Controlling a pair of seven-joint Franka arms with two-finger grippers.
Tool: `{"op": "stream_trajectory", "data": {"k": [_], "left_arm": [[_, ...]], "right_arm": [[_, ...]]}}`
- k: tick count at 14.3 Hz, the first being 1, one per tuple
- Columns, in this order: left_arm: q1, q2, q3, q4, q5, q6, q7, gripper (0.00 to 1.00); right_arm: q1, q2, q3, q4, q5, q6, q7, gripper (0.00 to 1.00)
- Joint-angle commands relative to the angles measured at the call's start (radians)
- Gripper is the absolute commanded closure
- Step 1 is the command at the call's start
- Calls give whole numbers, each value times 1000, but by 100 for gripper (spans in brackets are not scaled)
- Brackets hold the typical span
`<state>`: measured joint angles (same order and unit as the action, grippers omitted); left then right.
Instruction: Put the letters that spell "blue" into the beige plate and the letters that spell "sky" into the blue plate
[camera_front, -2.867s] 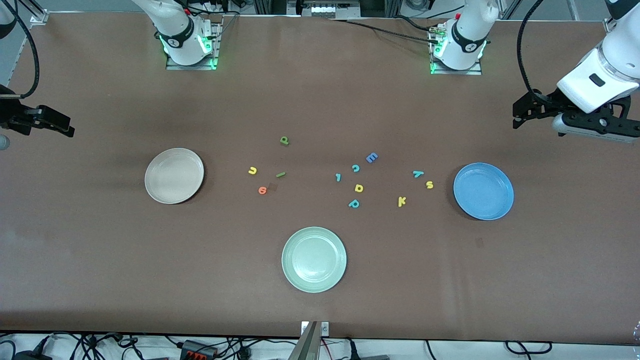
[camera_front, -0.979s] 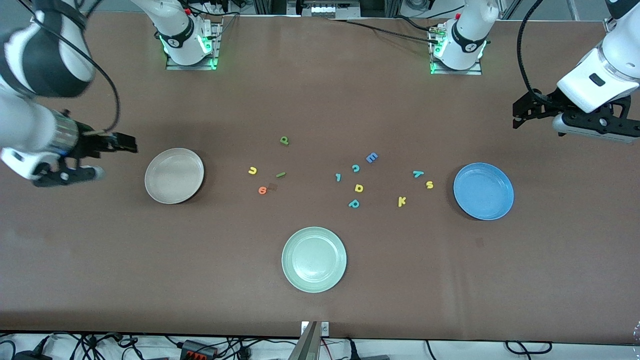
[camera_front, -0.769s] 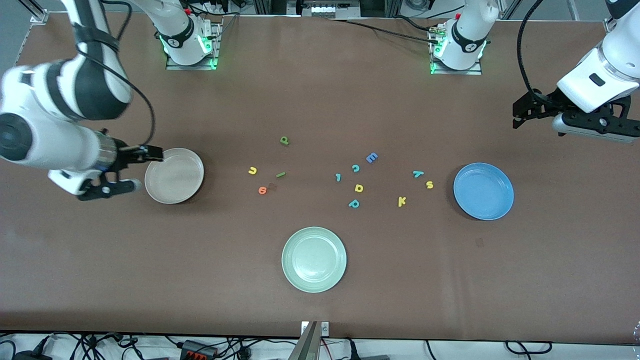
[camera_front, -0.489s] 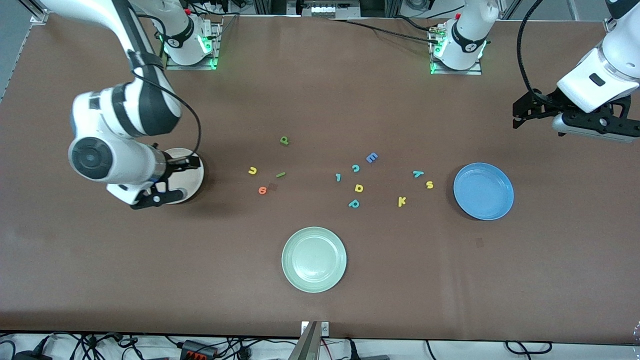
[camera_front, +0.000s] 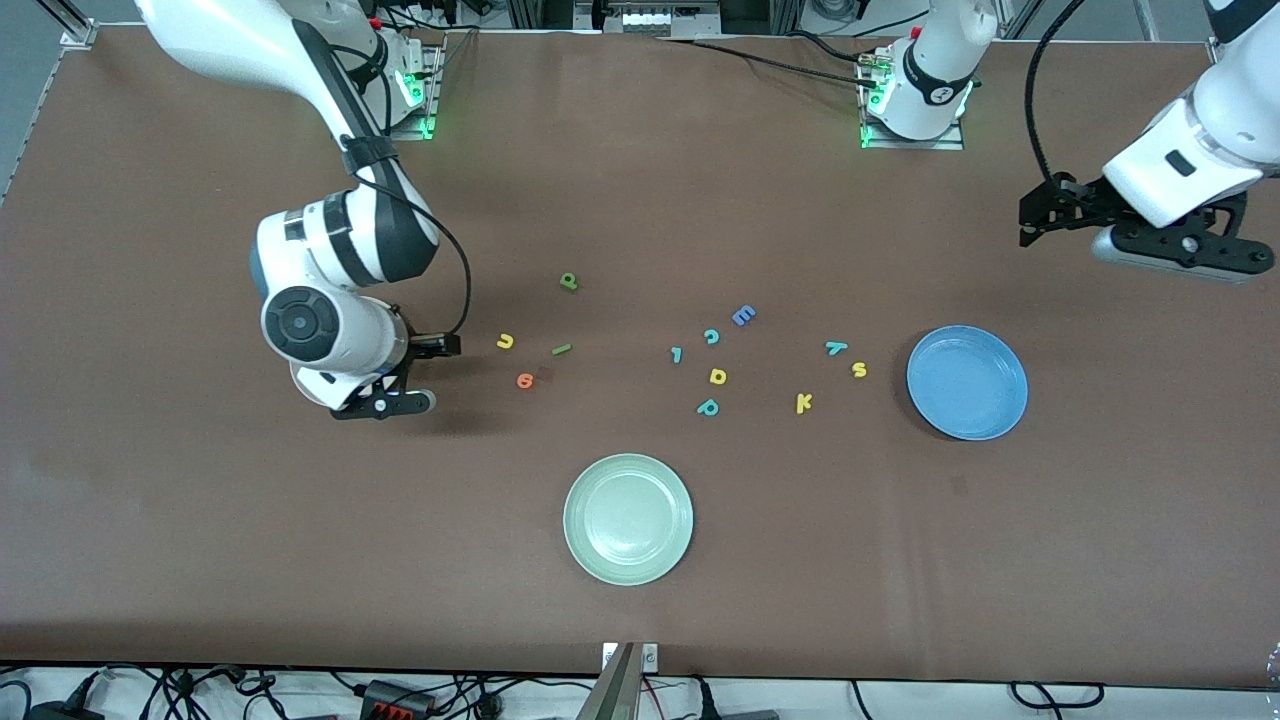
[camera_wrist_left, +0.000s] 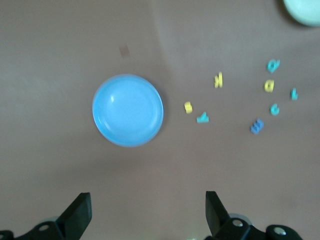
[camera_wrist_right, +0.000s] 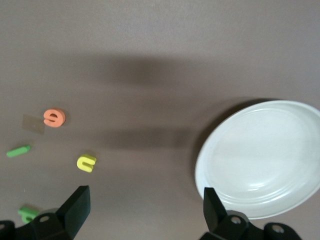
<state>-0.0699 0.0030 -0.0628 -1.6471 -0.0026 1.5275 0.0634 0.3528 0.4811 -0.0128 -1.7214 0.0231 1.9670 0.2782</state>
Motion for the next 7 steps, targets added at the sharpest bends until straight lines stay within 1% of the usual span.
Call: {"op": "stream_trajectory", "data": {"k": [1,3,5,7], "left_arm": [[-4,75,-58,20,-2,-35,1,0],[-8,138,-83,21,-2,-15,-2,0],[-13,207,-101,20,-3,44,-5,0],[-24,264,-110,20,-3,130,-14,0]], "right_arm": [[26,-16,-6,-67,11,68,111,0],[50,8,-4,-78,11,105,206,0],[77,37,-4,-78,11,148,281,0],[113,53,1,-107,12,223,347,0]]}}
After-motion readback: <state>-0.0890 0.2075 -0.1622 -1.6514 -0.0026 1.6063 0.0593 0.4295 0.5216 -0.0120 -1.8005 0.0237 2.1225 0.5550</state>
